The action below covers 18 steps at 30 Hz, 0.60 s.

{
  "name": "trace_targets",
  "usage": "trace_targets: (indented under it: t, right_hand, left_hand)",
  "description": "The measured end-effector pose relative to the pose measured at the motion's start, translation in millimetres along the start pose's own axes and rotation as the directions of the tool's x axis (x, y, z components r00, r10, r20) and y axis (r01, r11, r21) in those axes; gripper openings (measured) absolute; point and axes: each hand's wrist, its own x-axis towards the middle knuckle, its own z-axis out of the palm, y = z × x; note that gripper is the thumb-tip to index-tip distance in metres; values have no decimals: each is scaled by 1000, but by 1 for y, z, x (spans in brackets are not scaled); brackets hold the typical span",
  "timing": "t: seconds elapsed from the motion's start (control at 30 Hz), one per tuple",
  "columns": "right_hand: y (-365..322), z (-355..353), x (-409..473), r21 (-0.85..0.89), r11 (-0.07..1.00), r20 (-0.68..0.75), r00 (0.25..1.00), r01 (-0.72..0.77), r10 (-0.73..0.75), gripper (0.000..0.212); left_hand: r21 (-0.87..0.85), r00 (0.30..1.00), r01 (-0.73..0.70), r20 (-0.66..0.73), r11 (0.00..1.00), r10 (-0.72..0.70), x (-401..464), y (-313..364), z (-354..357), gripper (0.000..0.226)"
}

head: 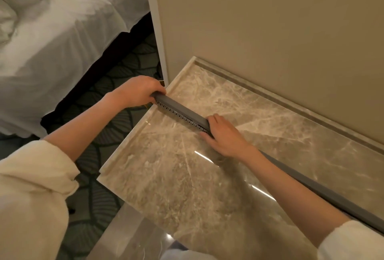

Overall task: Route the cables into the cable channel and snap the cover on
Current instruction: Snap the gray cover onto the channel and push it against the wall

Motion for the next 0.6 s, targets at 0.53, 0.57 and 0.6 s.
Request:
trace_targets:
  t: [0.53,0.57,0.6]
  right_hand:
    - [-61,23,94,-120,992,-221,973,47,-73,35]
    - [-63,25,92,-147,988,-229,970,46,-79,35]
    - [-64,27,91,-170,985,-235,969,41,-81,35]
  left_hand:
    - [-21,995,95,-19,995,-96,-6,-25,6,32]
    - [-10,995,90,-33,996,-91,-8,-24,8,31]
    - [1,995,86,-48,996,-86,-9,-23,10,31]
